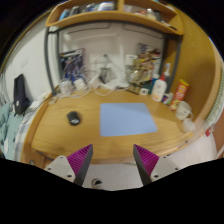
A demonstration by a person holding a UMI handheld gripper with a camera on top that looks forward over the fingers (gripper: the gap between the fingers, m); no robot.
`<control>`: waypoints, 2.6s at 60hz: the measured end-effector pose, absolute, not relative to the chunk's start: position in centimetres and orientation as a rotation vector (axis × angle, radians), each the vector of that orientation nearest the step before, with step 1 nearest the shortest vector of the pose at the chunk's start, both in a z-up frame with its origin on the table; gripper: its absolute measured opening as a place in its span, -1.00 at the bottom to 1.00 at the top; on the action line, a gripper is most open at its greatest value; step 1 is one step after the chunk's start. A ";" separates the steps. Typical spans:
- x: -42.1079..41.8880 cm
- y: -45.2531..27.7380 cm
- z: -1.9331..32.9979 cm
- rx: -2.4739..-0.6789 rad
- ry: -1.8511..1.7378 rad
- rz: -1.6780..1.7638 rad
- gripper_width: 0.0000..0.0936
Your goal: Arrange mouse
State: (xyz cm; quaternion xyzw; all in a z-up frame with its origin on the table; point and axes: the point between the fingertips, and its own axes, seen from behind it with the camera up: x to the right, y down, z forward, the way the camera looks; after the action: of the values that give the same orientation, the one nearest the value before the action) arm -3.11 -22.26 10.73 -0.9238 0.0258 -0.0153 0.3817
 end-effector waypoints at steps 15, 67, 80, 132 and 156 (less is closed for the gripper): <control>-18.5 -18.8 4.4 -2.470 -0.112 0.066 0.73; -17.8 0.5 -0.4 -2.579 0.100 -0.206 0.65; -17.3 0.2 -0.7 -2.581 0.199 -0.159 0.54; -13.7 6.9 15.8 -2.278 -0.065 0.002 -0.41; 3.9 8.4 17.7 -2.215 0.022 -0.070 -0.41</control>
State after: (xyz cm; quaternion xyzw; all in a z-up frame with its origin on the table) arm 3.86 8.37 17.72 -0.8944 0.0088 -0.0284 0.4463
